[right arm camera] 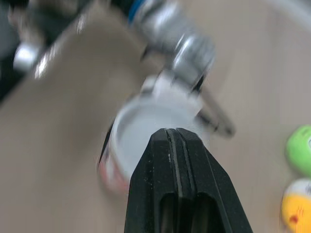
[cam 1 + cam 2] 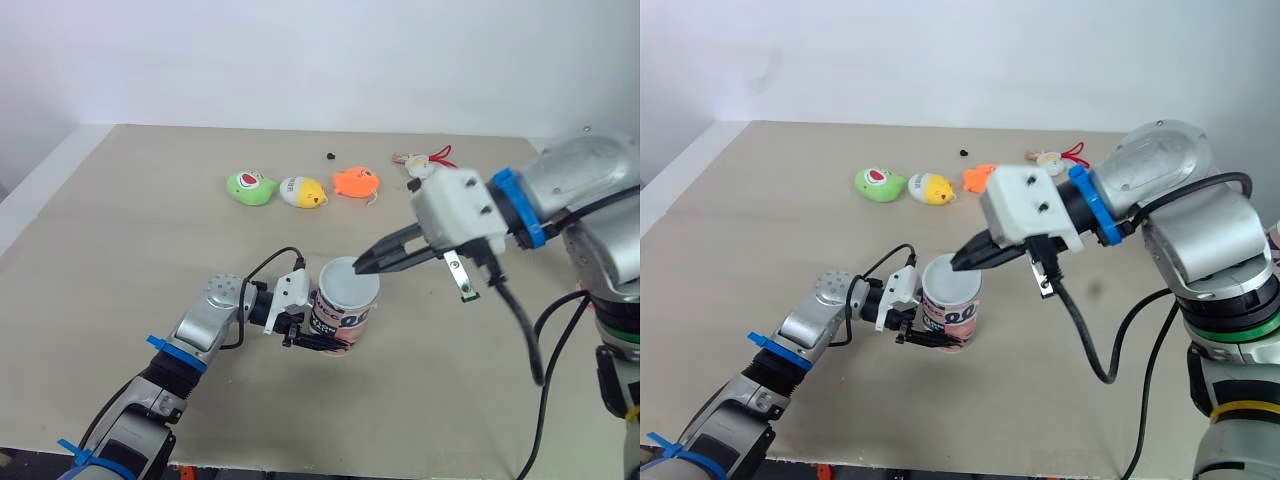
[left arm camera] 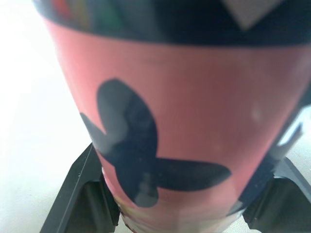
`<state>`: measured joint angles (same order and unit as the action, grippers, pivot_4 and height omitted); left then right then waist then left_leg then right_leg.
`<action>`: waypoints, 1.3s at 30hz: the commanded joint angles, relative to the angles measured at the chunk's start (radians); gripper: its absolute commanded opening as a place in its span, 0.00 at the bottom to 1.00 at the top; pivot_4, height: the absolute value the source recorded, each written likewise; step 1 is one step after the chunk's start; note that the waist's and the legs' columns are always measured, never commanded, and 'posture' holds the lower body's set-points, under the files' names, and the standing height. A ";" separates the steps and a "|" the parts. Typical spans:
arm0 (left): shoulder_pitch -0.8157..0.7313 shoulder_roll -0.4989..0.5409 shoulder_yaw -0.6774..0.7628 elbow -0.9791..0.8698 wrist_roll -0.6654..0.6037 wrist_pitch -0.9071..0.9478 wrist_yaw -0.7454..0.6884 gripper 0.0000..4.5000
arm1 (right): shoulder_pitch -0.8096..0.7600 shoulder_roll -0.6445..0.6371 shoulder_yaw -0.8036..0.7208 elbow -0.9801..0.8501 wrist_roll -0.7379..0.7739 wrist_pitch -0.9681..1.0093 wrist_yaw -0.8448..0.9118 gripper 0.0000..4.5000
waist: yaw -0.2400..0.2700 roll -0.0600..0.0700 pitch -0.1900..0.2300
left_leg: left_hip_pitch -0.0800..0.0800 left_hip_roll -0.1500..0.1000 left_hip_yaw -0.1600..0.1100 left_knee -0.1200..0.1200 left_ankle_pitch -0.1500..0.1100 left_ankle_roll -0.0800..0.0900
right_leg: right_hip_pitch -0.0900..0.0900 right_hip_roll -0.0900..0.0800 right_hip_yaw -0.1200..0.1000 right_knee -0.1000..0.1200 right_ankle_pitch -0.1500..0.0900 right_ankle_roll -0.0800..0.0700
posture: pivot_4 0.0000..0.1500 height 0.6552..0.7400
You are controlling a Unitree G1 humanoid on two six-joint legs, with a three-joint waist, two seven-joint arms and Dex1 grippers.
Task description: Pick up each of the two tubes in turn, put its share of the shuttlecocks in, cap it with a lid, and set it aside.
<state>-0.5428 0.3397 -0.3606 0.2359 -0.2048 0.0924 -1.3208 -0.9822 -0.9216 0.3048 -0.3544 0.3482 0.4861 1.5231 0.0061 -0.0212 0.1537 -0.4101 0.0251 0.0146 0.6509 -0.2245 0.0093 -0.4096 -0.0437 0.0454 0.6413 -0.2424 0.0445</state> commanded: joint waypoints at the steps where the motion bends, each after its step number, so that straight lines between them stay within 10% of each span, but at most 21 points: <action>1: 0.023 0.029 -0.061 0.102 0.089 0.018 0.012 0.57 | -0.081 0.021 0.062 0.076 -0.094 -0.101 0.055 0.00 | 0.000 0.000 0.000 | 0.001 0.000 0.000 0.000 0.000 0.000 | 0.000 0.000 0.000 0.000 0.000 0.000 | 1.00 1.00; 19: 0.028 0.034 -0.066 0.117 0.084 -0.005 0.027 0.57 | -0.388 -0.068 0.359 0.262 0.057 -0.335 0.091 0.00 | 0.002 -0.001 0.001 | 0.001 -0.003 0.000 0.000 0.000 0.000 | 0.001 -0.009 -0.001 0.000 -0.001 0.001 | 1.00 1.00; 39: 0.026 0.039 -0.049 0.081 0.059 0.038 0.029 0.57 | -0.275 -0.166 0.475 0.123 0.007 -0.419 0.091 0.00 | 0.002 -0.002 0.000 | 0.001 -0.003 -0.001 -0.001 -0.001 -0.001 | 0.002 -0.016 -0.012 -0.001 -0.001 0.001 | 1.00 1.00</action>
<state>-0.5571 0.3414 -0.3846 0.2474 -0.2045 0.0703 -1.3129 -1.2874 -1.0712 0.7400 -0.2156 0.4013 0.0802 1.5714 0.0081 -0.0228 0.1536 -0.4088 0.0222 0.0136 0.6504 -0.2251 0.0083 -0.4078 -0.0596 0.0332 0.6407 -0.2432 0.0456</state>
